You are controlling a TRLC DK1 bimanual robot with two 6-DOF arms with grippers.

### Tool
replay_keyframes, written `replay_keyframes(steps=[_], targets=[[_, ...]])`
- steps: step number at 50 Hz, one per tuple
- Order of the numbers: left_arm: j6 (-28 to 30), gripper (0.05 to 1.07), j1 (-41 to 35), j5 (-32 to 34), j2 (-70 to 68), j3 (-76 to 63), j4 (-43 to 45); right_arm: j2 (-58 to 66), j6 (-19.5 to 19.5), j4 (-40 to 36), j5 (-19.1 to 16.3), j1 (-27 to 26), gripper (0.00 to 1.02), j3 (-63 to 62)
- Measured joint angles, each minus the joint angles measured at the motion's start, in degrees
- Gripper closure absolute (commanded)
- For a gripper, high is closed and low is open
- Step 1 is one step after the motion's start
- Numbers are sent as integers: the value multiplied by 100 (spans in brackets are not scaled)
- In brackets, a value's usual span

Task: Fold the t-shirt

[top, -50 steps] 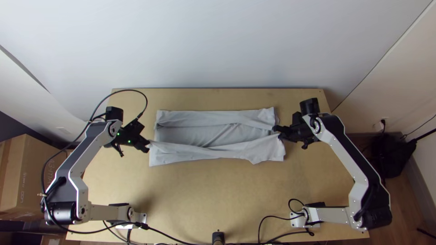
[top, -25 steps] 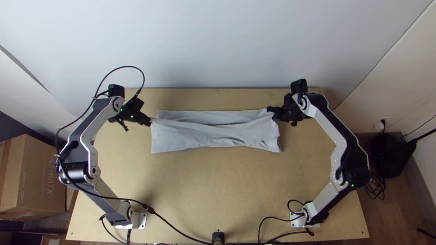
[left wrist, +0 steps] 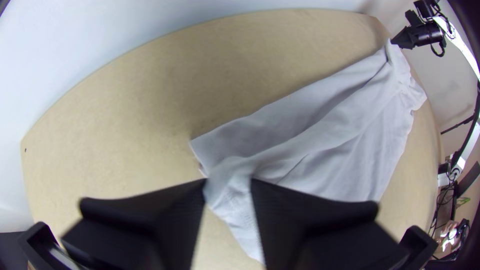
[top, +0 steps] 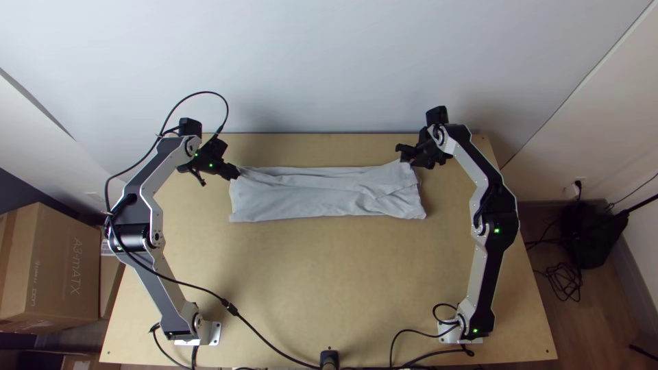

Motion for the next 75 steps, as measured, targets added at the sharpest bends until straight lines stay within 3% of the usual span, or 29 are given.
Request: replay_keyframes(steps=[11,18,22,37,46,55,75], targets=[[-525,9,175,625,-50,0,-42,-433,372,358,-11,-125,3,-374],[-804,9,540,1217,-254,-101,-214,-1427,787,511,-544,-363,3,-1047],[-887,9,756,1388,-350,-210,-225,-2017,1049,570,-1036,-522,3,-1252],[-931,9,1351,2131,-396,-1058,-186,-3042,2070,584,-3565,-1220,3,-1508],[-975,9,1410,2426,-306,-1320,-28,-3230,2354,568,-4463,-1504,3,-1707],[-1088,9,1307,2546,-2,-1346,116,-3650,2577,573,-4811,-1504,3,-1727],[-1812,11,310,2632,96,-1307,496,-4218,2966,586,-4900,-1504,3,-1705]])
